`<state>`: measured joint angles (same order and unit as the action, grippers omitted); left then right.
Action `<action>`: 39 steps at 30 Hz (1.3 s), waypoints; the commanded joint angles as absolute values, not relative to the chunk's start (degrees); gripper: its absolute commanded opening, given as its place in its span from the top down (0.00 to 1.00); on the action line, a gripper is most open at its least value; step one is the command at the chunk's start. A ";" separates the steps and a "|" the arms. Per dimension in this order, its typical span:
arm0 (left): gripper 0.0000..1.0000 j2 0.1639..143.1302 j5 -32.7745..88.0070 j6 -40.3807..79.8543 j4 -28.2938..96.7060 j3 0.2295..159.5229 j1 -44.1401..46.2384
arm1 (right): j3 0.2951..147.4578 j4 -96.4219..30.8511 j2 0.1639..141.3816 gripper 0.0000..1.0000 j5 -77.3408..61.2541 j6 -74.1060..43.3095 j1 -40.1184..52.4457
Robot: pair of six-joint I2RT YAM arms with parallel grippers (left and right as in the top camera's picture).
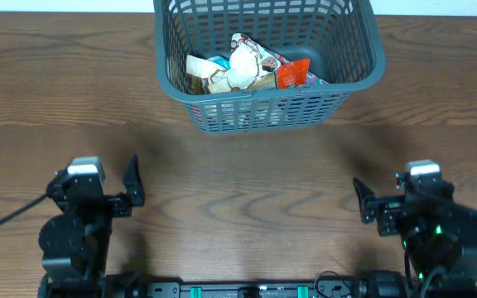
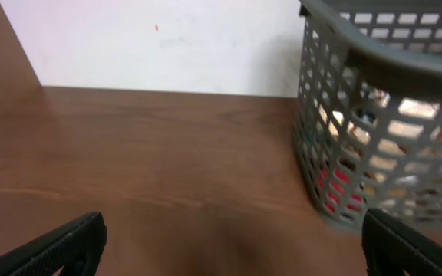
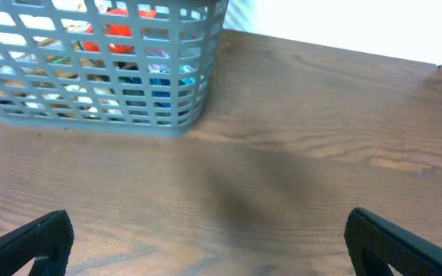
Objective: Pack container
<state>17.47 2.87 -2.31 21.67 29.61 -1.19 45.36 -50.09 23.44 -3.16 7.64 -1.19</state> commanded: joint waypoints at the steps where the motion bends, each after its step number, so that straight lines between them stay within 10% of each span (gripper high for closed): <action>1: 0.01 15.27 3.92 -1.61 22.46 29.32 -1.28 | 44.64 -50.96 22.20 0.01 -3.46 5.87 -0.67; 39: 0.01 15.22 3.88 -1.61 40.10 29.32 -1.28 | 44.60 -53.36 22.24 0.01 -3.97 6.92 -0.71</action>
